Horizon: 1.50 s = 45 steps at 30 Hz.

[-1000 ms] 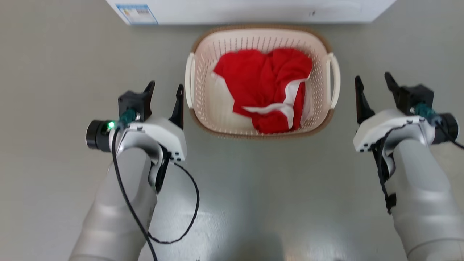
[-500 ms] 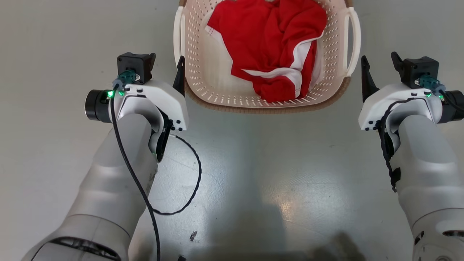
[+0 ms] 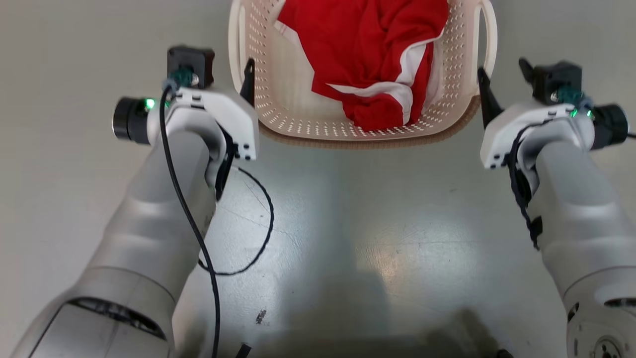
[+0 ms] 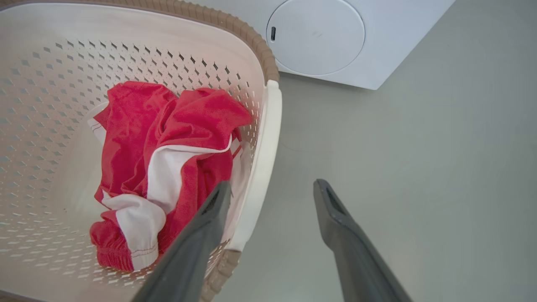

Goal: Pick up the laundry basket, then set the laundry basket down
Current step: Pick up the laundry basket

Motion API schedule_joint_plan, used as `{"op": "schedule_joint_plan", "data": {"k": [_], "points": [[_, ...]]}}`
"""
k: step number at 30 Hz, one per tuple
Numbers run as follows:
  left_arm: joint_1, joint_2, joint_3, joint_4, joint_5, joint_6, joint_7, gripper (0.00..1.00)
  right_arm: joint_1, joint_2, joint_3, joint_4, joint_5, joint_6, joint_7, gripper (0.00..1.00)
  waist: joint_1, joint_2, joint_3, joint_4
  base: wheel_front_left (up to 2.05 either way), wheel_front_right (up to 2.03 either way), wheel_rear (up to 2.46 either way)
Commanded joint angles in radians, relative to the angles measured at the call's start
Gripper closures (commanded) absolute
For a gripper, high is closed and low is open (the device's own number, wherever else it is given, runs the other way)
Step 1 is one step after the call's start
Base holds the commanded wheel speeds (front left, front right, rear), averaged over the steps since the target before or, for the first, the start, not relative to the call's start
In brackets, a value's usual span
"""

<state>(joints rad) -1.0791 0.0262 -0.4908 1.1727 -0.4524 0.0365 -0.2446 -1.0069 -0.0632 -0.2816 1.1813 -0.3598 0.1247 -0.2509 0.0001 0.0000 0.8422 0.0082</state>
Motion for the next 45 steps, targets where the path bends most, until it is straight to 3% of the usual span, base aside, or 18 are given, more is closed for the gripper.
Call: {"op": "schedule_joint_plan", "data": {"k": [1,26,45], "points": [[-0.028,0.024,0.000,-0.001,-0.016,0.007,0.009,0.00,-0.008,0.013,0.023,-0.005,0.011,0.006,-0.011,0.00,-0.0001,0.0000,0.017,-0.007,0.00,0.00,0.00],[-0.216,0.024,-0.107,0.096,-0.045,0.060,0.099,0.00,-0.161,0.013,0.114,0.061,0.083,0.006,0.002,0.00,-0.0001,0.0000,0.142,-0.022,0.00,0.00,0.00],[-0.251,0.024,-0.163,0.099,-0.075,0.062,0.164,0.00,-0.231,0.013,0.140,0.098,0.143,0.006,0.086,0.00,-0.0001,0.0000,0.167,-0.013,0.00,0.00,0.00]]}}
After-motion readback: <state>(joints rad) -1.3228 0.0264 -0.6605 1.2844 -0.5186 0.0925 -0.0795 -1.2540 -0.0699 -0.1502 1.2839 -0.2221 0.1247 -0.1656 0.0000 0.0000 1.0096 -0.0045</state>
